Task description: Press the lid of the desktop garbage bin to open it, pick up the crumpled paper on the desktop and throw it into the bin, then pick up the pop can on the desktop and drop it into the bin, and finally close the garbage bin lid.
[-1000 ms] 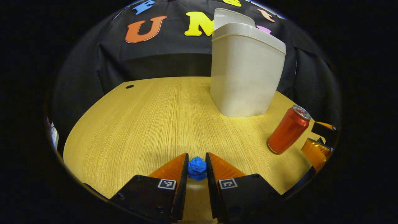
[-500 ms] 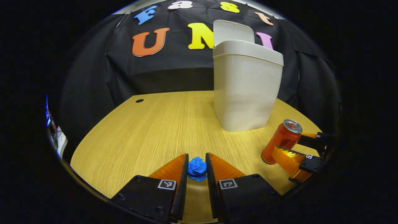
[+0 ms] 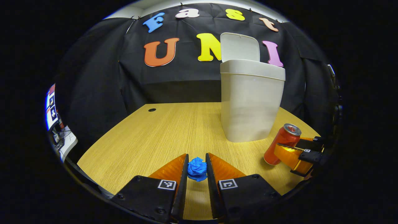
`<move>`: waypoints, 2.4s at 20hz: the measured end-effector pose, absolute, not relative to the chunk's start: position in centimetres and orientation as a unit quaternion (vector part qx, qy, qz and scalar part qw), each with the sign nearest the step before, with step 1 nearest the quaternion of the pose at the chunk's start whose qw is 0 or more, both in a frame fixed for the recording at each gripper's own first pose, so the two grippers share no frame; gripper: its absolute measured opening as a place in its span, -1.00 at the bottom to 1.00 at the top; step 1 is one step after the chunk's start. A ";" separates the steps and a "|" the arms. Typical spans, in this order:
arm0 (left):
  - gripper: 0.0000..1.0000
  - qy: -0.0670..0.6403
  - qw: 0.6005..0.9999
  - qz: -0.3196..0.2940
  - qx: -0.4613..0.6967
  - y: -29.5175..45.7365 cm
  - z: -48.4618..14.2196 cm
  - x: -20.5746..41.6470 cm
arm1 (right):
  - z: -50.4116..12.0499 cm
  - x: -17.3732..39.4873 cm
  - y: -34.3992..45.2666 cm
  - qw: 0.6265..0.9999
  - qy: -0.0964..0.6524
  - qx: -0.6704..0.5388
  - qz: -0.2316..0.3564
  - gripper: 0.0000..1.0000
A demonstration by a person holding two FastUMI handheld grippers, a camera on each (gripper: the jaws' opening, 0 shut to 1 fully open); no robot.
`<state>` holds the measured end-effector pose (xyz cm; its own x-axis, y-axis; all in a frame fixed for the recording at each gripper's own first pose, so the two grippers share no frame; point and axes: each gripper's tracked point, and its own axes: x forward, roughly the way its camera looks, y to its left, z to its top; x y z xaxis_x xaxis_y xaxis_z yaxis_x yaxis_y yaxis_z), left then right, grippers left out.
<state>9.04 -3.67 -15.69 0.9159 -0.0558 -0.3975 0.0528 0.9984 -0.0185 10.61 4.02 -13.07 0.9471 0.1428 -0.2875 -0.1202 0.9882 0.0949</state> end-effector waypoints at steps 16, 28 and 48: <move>-0.29 0.095 0.995 -0.020 0.013 -6.7 -2.6 6.4 | 1.3 0.3 -5.1 0.996 0.021 0.030 0.085 0.56; -0.29 0.037 0.998 -0.040 0.018 -11.7 8.6 11.5 | 1.7 -0.2 -7.8 0.998 -0.005 -0.024 0.050 0.56; -0.18 0.059 0.996 -0.029 0.055 -20.2 6.2 33.3 | 2.9 0.7 -18.3 0.998 -0.028 0.051 -0.039 0.56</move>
<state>33.27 -20.20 6.19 0.9914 -0.0516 -0.1203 0.0647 0.9921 0.1071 0.72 -18.29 2.95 0.9954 -0.0806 0.0519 0.0749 0.9919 0.1030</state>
